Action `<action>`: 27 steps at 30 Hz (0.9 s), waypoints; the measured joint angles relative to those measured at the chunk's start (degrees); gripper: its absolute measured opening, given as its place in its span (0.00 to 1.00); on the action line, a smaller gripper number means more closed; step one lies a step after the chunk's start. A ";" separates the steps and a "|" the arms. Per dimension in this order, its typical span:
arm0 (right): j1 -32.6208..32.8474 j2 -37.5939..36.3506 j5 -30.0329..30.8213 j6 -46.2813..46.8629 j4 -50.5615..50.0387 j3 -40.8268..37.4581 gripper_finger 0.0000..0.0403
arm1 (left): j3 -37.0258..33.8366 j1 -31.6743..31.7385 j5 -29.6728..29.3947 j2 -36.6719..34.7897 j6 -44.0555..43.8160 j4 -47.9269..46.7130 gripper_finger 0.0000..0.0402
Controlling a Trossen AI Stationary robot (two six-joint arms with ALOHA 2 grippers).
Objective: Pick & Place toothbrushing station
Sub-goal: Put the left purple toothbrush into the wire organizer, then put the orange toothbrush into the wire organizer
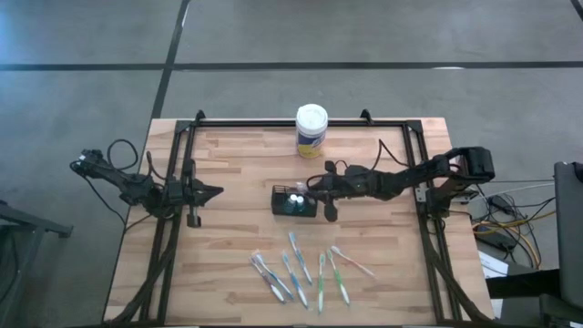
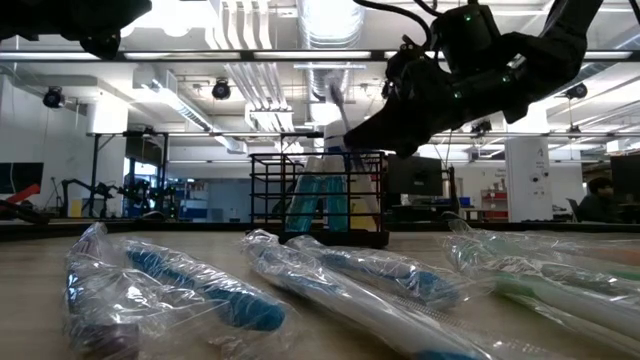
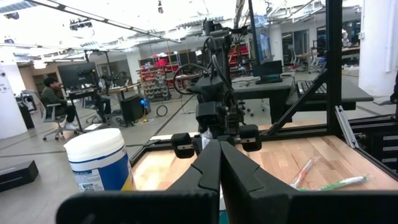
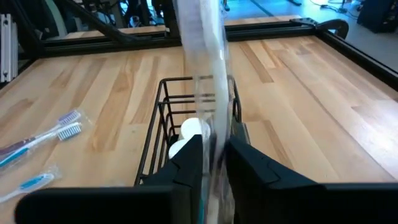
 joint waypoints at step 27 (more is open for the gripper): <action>3.66 -36.02 0.28 5.06 -38.50 1.04 0.40 | 0.00 0.00 0.00 0.00 -0.48 0.04 0.01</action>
